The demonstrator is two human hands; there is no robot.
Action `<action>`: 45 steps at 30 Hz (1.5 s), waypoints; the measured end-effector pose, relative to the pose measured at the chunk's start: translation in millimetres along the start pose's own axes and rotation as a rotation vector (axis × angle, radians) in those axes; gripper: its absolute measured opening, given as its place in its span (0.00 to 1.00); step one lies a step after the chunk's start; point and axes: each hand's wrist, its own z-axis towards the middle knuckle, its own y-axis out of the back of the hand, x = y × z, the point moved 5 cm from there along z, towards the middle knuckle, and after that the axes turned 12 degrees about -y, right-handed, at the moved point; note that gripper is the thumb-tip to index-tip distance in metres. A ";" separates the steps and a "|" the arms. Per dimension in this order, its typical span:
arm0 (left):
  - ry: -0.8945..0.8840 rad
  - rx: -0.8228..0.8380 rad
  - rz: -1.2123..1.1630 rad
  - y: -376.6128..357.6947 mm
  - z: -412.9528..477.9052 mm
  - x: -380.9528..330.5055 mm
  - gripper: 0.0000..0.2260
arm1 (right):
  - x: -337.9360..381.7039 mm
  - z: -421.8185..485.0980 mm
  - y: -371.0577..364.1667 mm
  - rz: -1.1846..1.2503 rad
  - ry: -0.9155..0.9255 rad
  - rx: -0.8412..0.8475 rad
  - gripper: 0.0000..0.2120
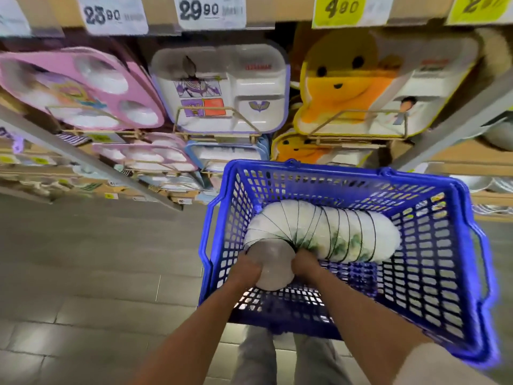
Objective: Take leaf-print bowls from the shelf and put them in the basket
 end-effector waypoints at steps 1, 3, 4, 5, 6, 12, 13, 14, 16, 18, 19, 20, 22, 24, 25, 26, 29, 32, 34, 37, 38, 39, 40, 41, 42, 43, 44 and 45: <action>-0.018 0.011 0.016 1.5 -2.2 -1.9 0.24 | 1.7 -6.6 4.7 -0.039 0.006 -0.006 0.14; -0.055 0.021 0.015 3.5 -7.1 -5.3 0.25 | 3.4 -18.2 13.4 -0.053 0.008 0.004 0.14; -0.078 0.018 0.018 5.8 -10.9 -7.8 0.25 | 3.2 -23.0 17.2 -0.052 0.012 0.014 0.14; -0.094 0.014 0.021 8.0 -14.8 -8.9 0.24 | 2.4 -29.1 21.5 -0.052 0.011 0.024 0.14; -0.113 0.009 0.023 10.8 -18.5 -9.8 0.23 | 1.6 -36.4 26.0 -0.058 0.013 0.035 0.14; -0.240 0.021 -0.127 29.4 -35.9 -20.4 0.19 | -4.1 -78.7 59.3 -0.011 -0.019 0.248 0.07; -0.260 0.029 -0.184 32.3 -37.8 -24.9 0.19 | -2.4 -88.1 64.6 0.004 -0.016 0.316 0.08; -0.286 0.035 -0.244 37.0 -41.5 -33.2 0.19 | -0.7 -97.0 70.1 0.026 -0.001 0.384 0.11; -0.344 0.037 -0.382 48.7 -50.2 -54.7 0.18 | 2.9 -118.7 85.0 0.056 0.025 0.443 0.16; -0.395 0.025 -0.537 61.4 -60.8 -79.5 0.16 | 8.3 -141.9 106.3 0.122 0.045 0.401 0.17; -0.424 0.018 -0.627 67.9 -67.7 -93.7 0.17 | 11.6 -155.0 117.2 0.133 0.076 0.384 0.16; -0.436 0.009 -0.728 73.7 -74.0 -106.7 0.20 | 14.5 -170.5 126.0 0.137 0.105 0.382 0.16; -0.444 0.003 -0.916 83.3 -86.0 -132.1 0.18 | 17.8 -202.8 144.4 0.161 0.168 0.317 0.18; -0.471 0.016 -0.999 92.3 -96.6 -155.8 0.16 | 15.6 -229.2 163.7 0.230 0.232 0.178 0.20; -0.494 0.031 -1.025 96.5 -102.8 -167.5 0.16 | 12.4 -240.2 171.5 0.293 0.268 0.124 0.21; -0.522 0.044 -1.042 101.1 -110.1 -180.1 0.17 | 9.0 -251.4 178.5 0.379 0.309 0.086 0.20; -0.579 0.086 -1.072 109.2 -136.5 -211.7 0.17 | -1.1 -282.9 191.6 0.688 0.470 -0.042 0.15; -0.680 0.144 -1.061 109.0 -163.3 -241.6 0.20 | -7.1 -311.3 199.7 0.976 0.675 -0.216 0.17; -0.687 0.170 -1.061 102.1 -179.4 -257.7 0.18 | -13.5 -323.9 204.1 1.228 0.748 -0.233 0.19; -0.624 0.199 -1.065 84.1 -203.3 -276.7 0.13 | -31.9 -341.3 214.3 1.506 0.820 -0.249 0.17; -0.631 0.206 -1.062 78.5 -210.5 -282.9 0.13 | -38.4 -346.6 217.1 1.574 0.823 -0.250 0.17; -0.647 0.213 -1.062 72.0 -218.0 -290.7 0.12 | -47.1 -352.3 220.8 1.617 0.834 -0.255 0.16; -0.657 0.227 -1.067 65.8 -224.1 -297.7 0.11 | -54.7 -357.3 223.4 1.632 0.850 -0.256 0.15; -0.672 0.235 -1.066 58.5 -230.6 -305.4 0.11 | -64.0 -362.2 226.8 1.649 0.866 -0.256 0.14; -0.696 0.234 -1.063 51.8 -236.7 -313.6 0.11 | -72.8 -366.8 230.6 1.666 0.873 -0.265 0.14; -0.723 0.222 -1.064 45.9 -241.5 -321.1 0.12 | -81.6 -369.4 234.6 1.690 0.872 -0.278 0.13; -0.757 0.214 -1.061 36.3 -247.1 -330.9 0.13 | -94.0 -372.9 240.9 1.717 0.878 -0.297 0.13; -0.794 0.212 -1.061 26.6 -254.3 -340.1 0.14 | -106.3 -375.6 246.8 1.745 0.878 -0.312 0.12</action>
